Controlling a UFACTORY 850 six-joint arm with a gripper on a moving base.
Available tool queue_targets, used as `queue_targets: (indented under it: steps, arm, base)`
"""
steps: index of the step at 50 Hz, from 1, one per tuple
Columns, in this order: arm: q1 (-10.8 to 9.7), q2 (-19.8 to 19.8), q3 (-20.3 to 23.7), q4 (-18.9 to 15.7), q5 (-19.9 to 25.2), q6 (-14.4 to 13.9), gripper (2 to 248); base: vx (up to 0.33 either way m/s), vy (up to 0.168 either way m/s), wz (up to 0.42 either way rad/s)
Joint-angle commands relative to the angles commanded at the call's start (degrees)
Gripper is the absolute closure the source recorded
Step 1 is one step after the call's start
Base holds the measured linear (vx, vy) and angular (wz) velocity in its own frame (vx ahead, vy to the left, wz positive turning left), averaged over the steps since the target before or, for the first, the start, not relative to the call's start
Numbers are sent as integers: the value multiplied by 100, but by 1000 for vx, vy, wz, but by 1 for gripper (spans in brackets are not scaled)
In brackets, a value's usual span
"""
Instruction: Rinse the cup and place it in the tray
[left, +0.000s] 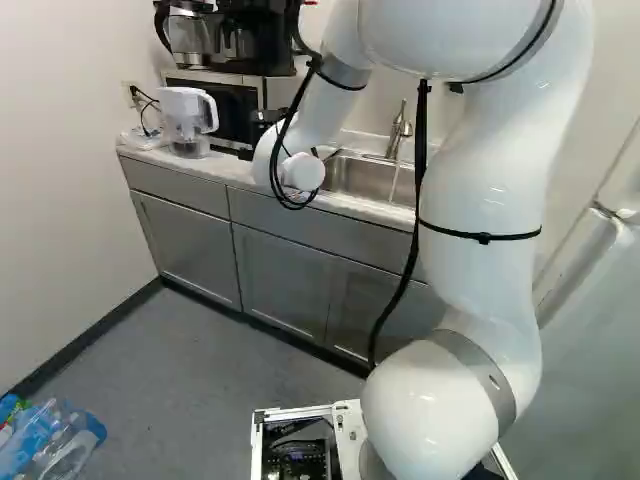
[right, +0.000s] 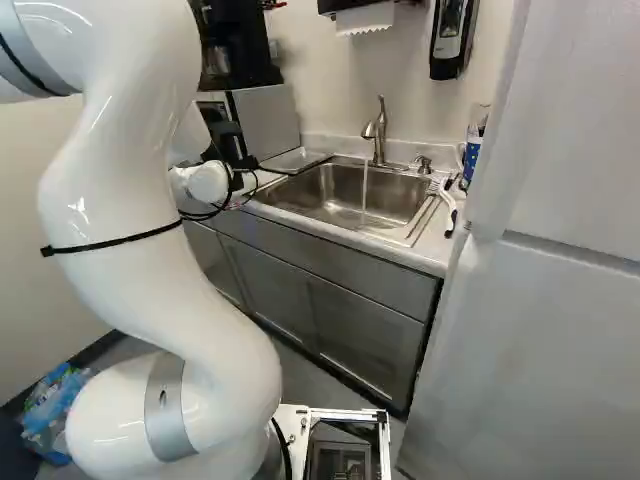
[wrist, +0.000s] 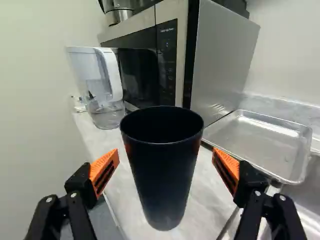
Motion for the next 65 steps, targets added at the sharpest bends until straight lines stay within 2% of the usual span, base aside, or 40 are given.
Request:
queue_targets:
  steps: [5,6,10,11,15,16,34,65]
  arm:
    - [13,52,61,0,0,0,11]
    - [14,60,70,0,0,0,49]
    - [18,76,88,0,0,0,49]
    - [18,76,88,0,0,0,89]
    - [18,76,88,0,0,0,89]
    - [18,76,88,0,0,0,121]
    - [-17,140,122,0,0,0,126]
    - [-464,680,339,0,0,0,126]
  base:
    - [0,0,0]
    - [0,0,0]
    - [0,0,0]
    - [0,0,0]
    - [0,0,0]
    - [0,0,0]
    - [0,0,0]
    - [0,0,0]
